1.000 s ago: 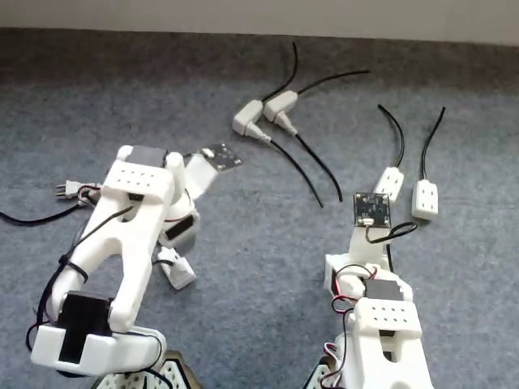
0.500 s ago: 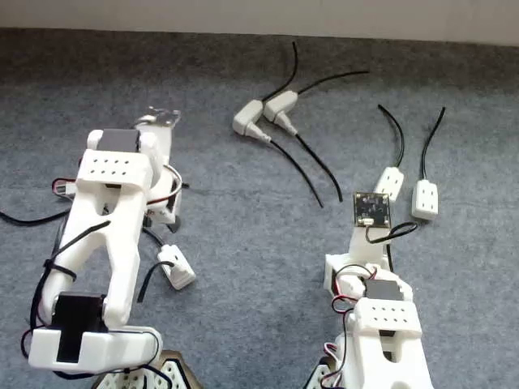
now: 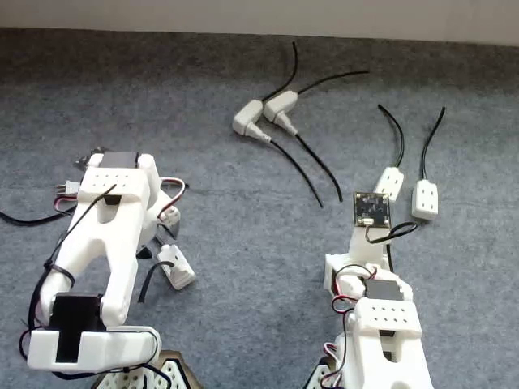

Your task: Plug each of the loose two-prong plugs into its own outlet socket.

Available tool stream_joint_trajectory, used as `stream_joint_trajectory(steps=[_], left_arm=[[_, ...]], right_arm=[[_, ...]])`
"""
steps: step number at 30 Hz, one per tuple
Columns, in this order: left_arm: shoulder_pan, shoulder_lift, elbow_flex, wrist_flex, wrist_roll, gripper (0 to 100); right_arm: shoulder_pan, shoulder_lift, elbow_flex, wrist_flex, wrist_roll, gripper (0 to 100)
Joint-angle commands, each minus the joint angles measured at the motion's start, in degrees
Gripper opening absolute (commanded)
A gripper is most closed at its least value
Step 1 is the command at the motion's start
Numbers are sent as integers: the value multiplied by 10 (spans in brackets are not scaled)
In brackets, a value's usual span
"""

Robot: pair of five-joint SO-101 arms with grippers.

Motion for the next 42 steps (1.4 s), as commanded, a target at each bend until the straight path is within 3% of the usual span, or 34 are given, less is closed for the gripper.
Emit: stream_joint_trajectory(steps=[1, 10, 18, 24, 28, 31, 38, 42], left_arm=[[40, -3, 12, -18, 11, 216], [99, -2, 101, -32, 9, 220], [96, -2, 169, -157, 9, 216], [96, -2, 172, -159, 8, 50], [95, -8, 163, -159, 8, 46], [95, -8, 117, -149, 2, 46], [83, -8, -142, -16, -160, 46], [85, -2, -291, 9, -236, 46]], right_arm=[[4, -7, -2, -10, -1, 8], [4, -7, -2, -9, -1, 8], [4, -7, -2, -9, -1, 8], [4, -7, -2, -9, -1, 8], [5, -7, -2, -9, -1, 8], [5, -7, -2, -9, -1, 8], [6, -7, -2, -9, -1, 8], [6, -7, -2, -9, -1, 8]])
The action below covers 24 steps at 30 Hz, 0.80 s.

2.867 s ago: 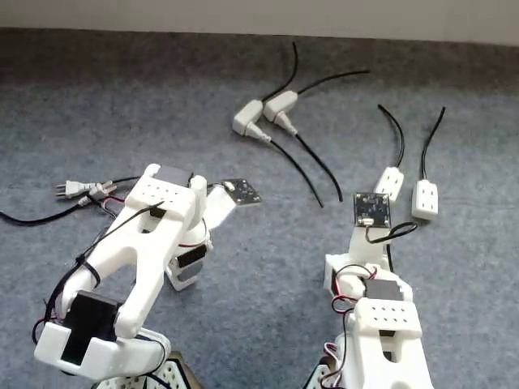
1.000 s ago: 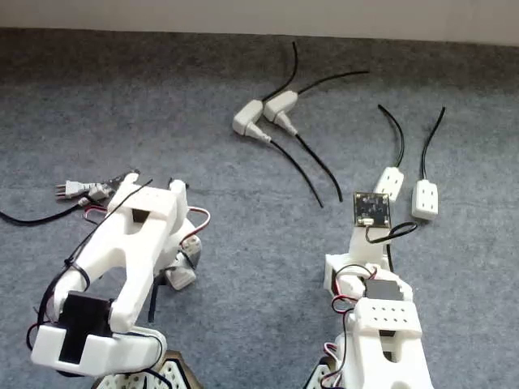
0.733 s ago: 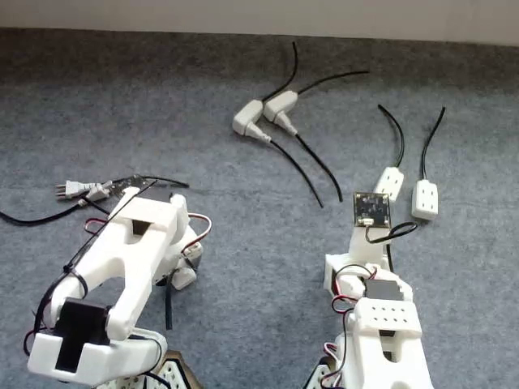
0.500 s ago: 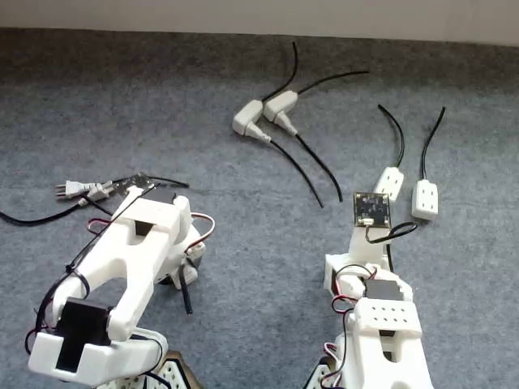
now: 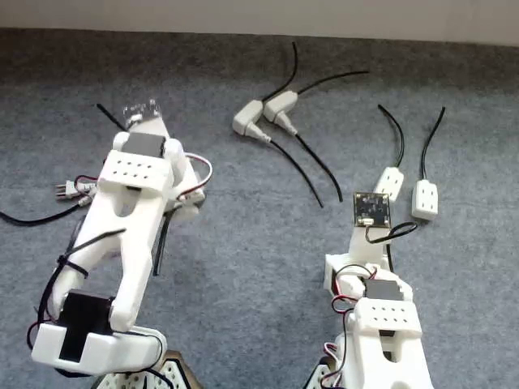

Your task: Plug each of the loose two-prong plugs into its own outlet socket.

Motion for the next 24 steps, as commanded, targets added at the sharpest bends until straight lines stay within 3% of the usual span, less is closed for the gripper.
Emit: stream_joint_trajectory(steps=[1, 4, 14, 19, 24], left_arm=[[-1, -3, -150, 14, -86, 46], [6, -2, -204, -25, -187, 46], [68, 32, -239, -273, -201, 14], [71, 171, -324, -375, -257, 7], [60, 381, -502, -395, -302, 7]], right_arm=[[6, -7, -2, -8, -1, 8], [6, -7, -2, -8, -1, 8], [6, -7, -2, -8, -1, 8], [6, -7, -2, -8, -1, 8], [6, -7, -2, -8, -1, 8]])
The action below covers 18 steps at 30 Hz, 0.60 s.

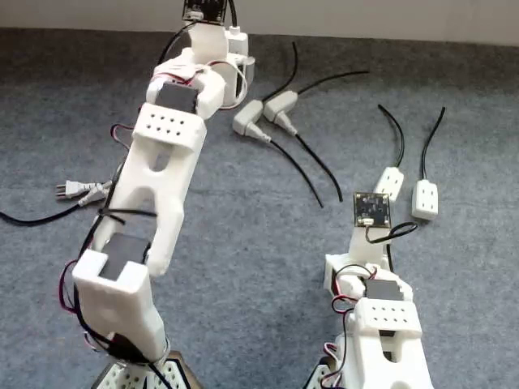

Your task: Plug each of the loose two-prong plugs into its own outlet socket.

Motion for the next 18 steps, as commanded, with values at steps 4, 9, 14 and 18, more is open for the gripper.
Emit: stream_joint_trajectory(steps=[4, 9, 14, 18], left_arm=[[-12, 282, -284, -19, -25, 7], [-22, 471, -461, -4, -27, 10], [-24, 588, -583, 48, -105, 11], [-34, 626, -639, 109, -145, 77]], right_arm=[[6, -7, -2, -9, -1, 8], [6, -7, -2, -9, -1, 8], [5, -7, -2, -9, -1, 8], [5, -7, -2, -10, -1, 8]])
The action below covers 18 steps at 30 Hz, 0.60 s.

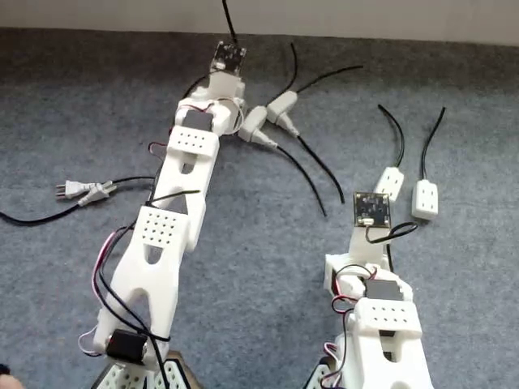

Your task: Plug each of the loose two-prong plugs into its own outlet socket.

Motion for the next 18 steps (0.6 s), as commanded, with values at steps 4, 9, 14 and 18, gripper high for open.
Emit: stream_joint_trajectory(steps=[4, 9, 14, 18], left_arm=[[-19, 8, -94, 121, -21, 220], [-47, -37, -120, 168, -23, 236], [-77, -120, -121, 218, -24, 236], [-92, -193, -121, 292, -24, 236]], right_arm=[[5, -7, -2, -10, -1, 8], [5, -7, -2, -10, -1, 8], [5, -7, -2, -10, -1, 8], [5, -7, -2, -10, -1, 8]])
